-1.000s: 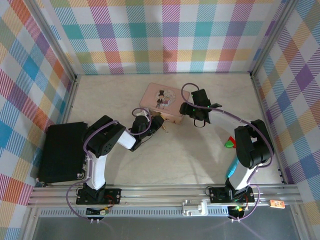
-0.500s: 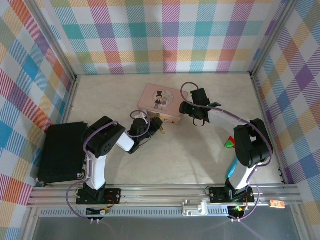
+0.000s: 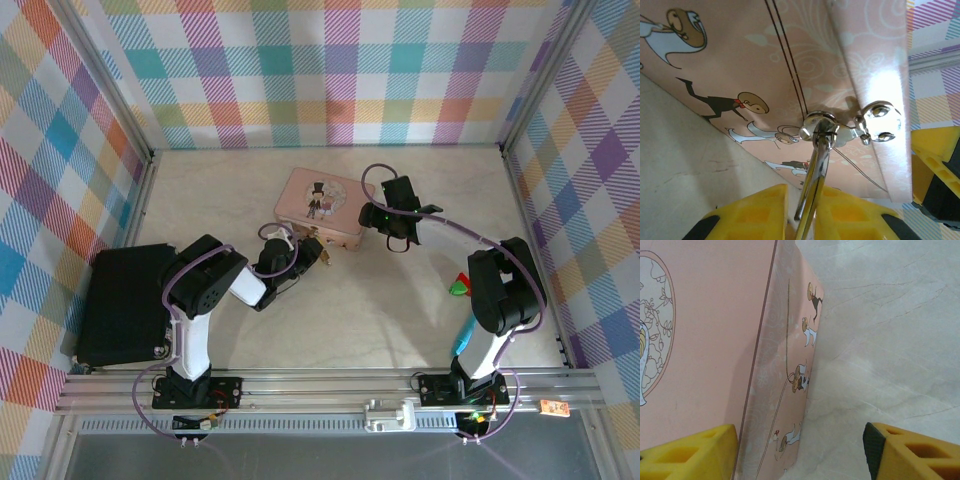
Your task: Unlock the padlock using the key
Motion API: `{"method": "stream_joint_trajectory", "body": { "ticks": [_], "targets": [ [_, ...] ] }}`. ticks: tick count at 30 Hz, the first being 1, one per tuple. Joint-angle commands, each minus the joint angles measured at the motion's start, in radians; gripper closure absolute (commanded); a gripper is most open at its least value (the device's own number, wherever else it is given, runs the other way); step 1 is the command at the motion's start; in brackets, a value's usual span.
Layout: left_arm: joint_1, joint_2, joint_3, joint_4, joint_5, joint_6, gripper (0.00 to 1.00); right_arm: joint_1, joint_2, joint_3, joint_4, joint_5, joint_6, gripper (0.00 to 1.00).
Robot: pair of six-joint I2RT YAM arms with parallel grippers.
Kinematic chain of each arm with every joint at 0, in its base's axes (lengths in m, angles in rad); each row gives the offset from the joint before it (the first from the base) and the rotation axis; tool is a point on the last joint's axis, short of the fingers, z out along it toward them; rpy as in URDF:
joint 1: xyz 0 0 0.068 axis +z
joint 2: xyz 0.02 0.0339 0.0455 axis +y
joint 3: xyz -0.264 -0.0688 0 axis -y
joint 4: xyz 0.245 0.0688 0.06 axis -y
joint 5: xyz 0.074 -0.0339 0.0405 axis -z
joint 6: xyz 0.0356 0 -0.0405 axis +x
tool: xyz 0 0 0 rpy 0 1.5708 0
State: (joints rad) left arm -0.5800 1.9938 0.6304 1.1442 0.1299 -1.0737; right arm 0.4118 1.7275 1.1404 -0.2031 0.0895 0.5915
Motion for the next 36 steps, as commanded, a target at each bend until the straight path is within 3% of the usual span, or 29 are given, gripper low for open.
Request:
{"method": "stream_joint_trajectory", "body": {
  "ticks": [1, 4, 6, 13, 18, 25, 31, 36],
  "targets": [
    [0.012, -0.022, -0.032, -0.04, -0.021, 0.001, 0.73, -0.001, 0.007, 0.029, -0.014, -0.006, 0.005, 0.32],
    [0.016, -0.04, -0.041, -0.067, -0.023, 0.007, 0.62, -0.002, 0.007, 0.029, -0.015, -0.006, 0.002, 0.32],
    [0.018, -0.047, -0.047, -0.08, -0.024, 0.009, 0.61, -0.002, 0.007, 0.028, -0.016, -0.009, 0.004, 0.32],
    [0.02, -0.029, -0.017, -0.086, -0.003, 0.018, 0.77, -0.001, 0.005, 0.033, -0.018, -0.017, 0.0, 0.32],
    [0.029, -0.008, 0.003, -0.087, -0.006, 0.022, 0.81, -0.001, 0.006, 0.039, -0.023, -0.021, -0.002, 0.33],
    [0.039, 0.019, 0.053, -0.1, -0.003, 0.026, 0.73, 0.0, -0.01, 0.026, 0.007, -0.043, -0.028, 0.35],
    [0.068, -0.088, -0.027, -0.107, 0.005, 0.017, 0.69, 0.021, -0.187, -0.04, 0.002, -0.027, -0.191, 0.35],
    [0.113, -0.25, -0.076, -0.277, 0.036, 0.033, 0.61, 0.16, -0.266, -0.042, -0.166, 0.012, -0.312, 0.35]
  ]
}}
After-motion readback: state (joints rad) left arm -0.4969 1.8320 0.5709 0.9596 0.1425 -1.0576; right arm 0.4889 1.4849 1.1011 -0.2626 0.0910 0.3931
